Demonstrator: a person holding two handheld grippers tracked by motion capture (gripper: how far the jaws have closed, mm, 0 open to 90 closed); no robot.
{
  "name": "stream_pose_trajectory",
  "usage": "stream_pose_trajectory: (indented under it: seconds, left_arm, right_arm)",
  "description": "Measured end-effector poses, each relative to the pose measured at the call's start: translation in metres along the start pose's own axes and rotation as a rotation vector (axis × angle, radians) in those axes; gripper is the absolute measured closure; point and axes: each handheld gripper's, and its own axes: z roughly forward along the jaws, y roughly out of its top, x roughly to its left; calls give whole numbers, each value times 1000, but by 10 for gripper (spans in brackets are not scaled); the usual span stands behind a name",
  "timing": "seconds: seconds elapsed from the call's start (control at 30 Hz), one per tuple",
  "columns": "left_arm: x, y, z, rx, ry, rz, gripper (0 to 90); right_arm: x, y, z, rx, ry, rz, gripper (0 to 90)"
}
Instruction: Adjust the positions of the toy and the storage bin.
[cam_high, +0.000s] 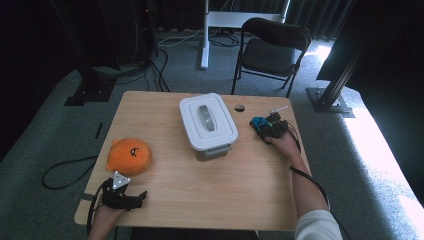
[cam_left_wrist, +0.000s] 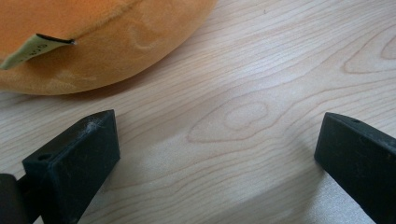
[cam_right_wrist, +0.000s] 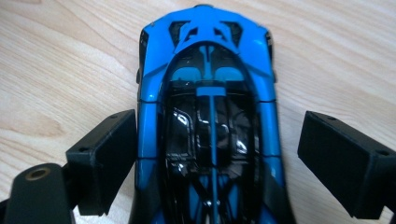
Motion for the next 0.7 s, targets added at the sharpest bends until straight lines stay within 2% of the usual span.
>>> stream_pose_trajectory:
  seconds: [0.07,0.17,0.23,0.4,0.57,0.7]
  left_arm:
    - [0,0,0,0,1,-1,4]
    - [0,0,0,0,2,-3,4]
    - [0,0,0,0,2,-3,4]
    - [0,0,0,0,3,-5,4]
    - [0,-1,-1,1,4,-6,4]
    - [0,-1,-1,1,4,-6,4]
  right_arm:
    - [2,1,5,14,6,-4,132]
    - [0,2,7,16,31,15,150]
    - [0,2,7,15,32,11,151]
    - [-1,0,6,-2,16,38,190]
    - [0,-3,3,-18,31,15,249]
    - [0,-9,0,-36,33,6,252]
